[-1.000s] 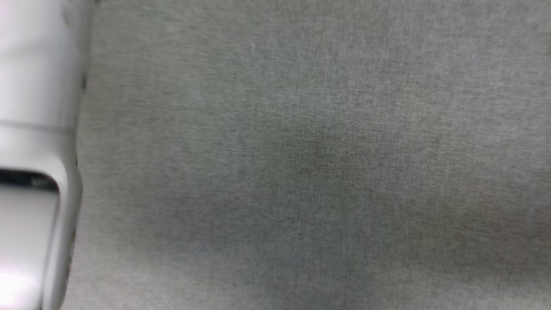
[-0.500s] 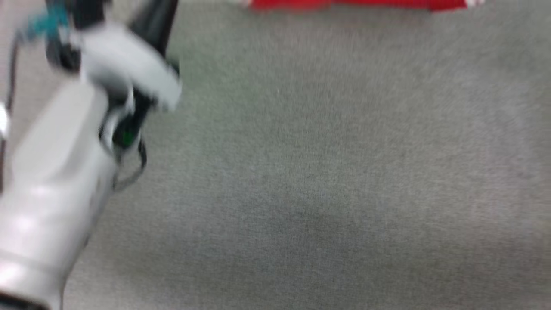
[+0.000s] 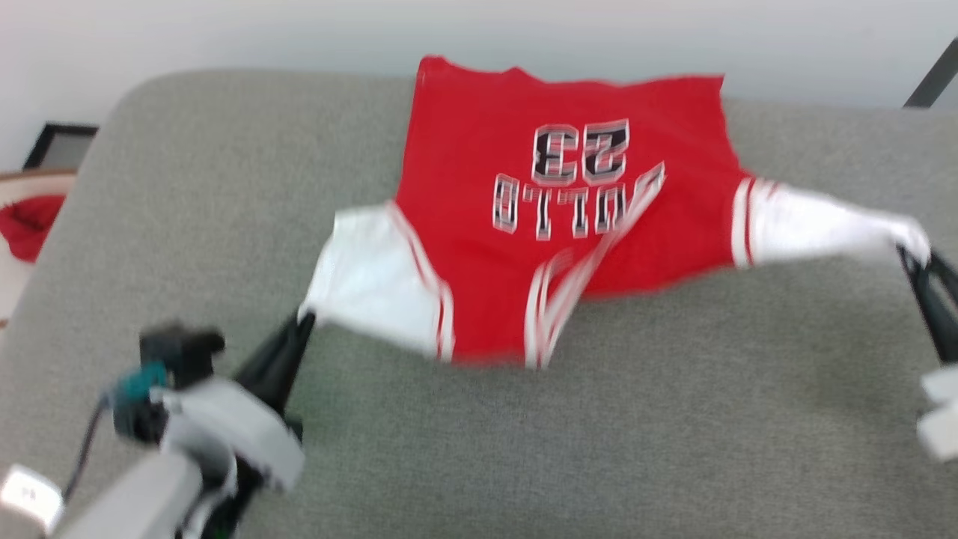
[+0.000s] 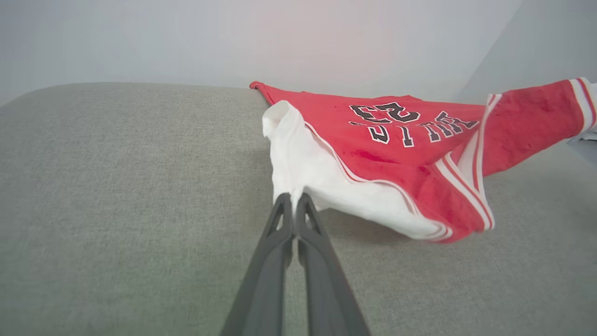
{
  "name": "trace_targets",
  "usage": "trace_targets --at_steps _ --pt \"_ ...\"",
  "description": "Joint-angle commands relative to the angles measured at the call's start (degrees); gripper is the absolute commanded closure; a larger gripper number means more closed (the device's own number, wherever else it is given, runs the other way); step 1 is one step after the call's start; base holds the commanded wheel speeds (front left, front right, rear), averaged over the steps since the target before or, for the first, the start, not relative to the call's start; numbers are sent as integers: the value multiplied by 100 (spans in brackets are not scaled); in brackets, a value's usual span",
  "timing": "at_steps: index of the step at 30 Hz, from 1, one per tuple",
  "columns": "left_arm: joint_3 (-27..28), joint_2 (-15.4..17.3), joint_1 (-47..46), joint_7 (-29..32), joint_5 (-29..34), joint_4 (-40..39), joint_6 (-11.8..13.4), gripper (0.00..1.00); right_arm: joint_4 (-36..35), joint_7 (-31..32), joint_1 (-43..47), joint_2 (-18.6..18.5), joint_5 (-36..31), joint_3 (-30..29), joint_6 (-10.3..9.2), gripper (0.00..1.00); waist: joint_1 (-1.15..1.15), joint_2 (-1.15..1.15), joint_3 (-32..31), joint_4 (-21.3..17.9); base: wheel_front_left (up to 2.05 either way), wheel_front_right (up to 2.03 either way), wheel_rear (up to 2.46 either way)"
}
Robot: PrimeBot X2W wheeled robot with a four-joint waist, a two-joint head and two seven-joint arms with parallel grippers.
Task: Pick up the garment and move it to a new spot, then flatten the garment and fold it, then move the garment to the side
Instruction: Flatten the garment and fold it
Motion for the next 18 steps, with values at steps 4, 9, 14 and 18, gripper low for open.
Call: trace_targets --at_steps 4,9,14,18 --pt "89 128 709 -116 -121 -362 311 100 -193 -2 787 145 -38 -325 -7 100 0 0 -358 -104 0 0 0" --pt "234 175 1446 -209 -199 -647 644 100 -365 -3 1624 419 -53 -638 -7 100 0 0 -404 -100 0 0 0" --pt "462 113 2041 -254 -283 -860 886 100 -458 -3 2362 747 -132 -943 -7 100 0 0 -383 -112 0 0 0" --pt "675 67 2417 -263 -273 -1034 1014 100 -560 -3 2859 1045 -210 -1209 -7 100 0 0 -346 -114 0 0 0"
